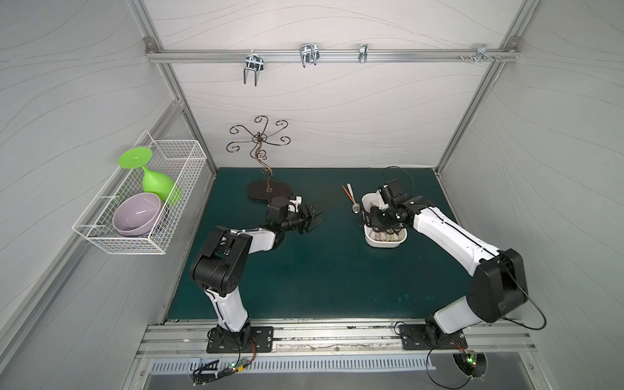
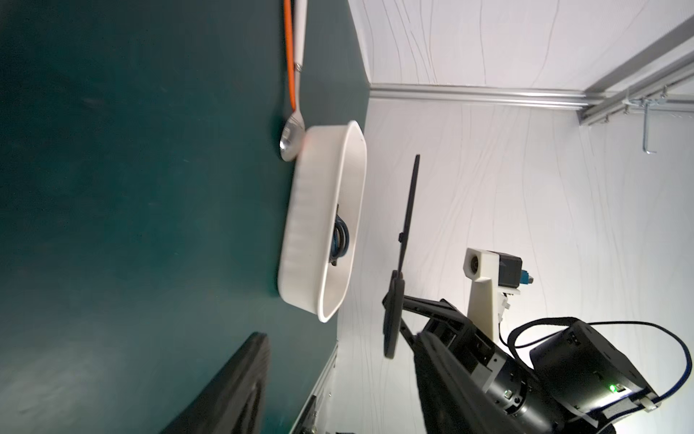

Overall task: Take the scissors out of the storage box
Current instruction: Pick up the scissors from the storage box.

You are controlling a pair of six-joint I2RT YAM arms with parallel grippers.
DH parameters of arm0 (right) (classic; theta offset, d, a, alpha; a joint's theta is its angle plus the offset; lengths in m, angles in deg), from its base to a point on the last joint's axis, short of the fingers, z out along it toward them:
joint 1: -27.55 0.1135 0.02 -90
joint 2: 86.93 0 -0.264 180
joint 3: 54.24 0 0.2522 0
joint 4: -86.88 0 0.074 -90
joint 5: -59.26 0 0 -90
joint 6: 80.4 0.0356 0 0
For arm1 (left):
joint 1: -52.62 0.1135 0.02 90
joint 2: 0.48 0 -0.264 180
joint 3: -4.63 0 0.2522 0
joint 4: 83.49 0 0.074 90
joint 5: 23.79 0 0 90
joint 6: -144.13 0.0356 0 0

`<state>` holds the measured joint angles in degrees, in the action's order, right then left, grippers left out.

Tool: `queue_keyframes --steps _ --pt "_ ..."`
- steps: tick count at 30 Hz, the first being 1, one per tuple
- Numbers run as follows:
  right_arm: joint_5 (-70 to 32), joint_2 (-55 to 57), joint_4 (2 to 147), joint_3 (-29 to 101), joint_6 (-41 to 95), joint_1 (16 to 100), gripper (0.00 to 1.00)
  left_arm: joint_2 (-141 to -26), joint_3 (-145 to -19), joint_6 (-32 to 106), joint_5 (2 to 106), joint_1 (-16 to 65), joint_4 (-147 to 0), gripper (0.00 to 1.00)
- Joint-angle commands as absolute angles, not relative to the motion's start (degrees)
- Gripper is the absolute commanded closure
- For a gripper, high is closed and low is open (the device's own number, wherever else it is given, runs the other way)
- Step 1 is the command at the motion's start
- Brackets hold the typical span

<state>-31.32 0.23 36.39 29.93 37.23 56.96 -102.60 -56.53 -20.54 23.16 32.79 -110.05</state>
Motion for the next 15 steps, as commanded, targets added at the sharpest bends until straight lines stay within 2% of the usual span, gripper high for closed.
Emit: queue_keyframes --steps 1,7,11,15 --pt "-26.19 -0.85 40.87 29.29 41.45 59.03 1.00 -102.62 -59.16 -23.13 21.04 30.27 -118.42 0.33" --pt "-22.90 -0.55 42.03 29.20 42.24 60.58 1.00 -101.06 -61.74 -16.53 19.73 28.05 -109.76 0.34" --pt "-23.75 0.25 41.94 29.48 42.93 61.54 1.00 -100.24 -61.83 -13.98 19.52 26.54 -106.14 0.44" --pt "-24.49 0.50 42.68 29.30 43.61 61.83 1.00 -99.24 -61.16 -13.00 19.45 25.83 -104.60 0.45"
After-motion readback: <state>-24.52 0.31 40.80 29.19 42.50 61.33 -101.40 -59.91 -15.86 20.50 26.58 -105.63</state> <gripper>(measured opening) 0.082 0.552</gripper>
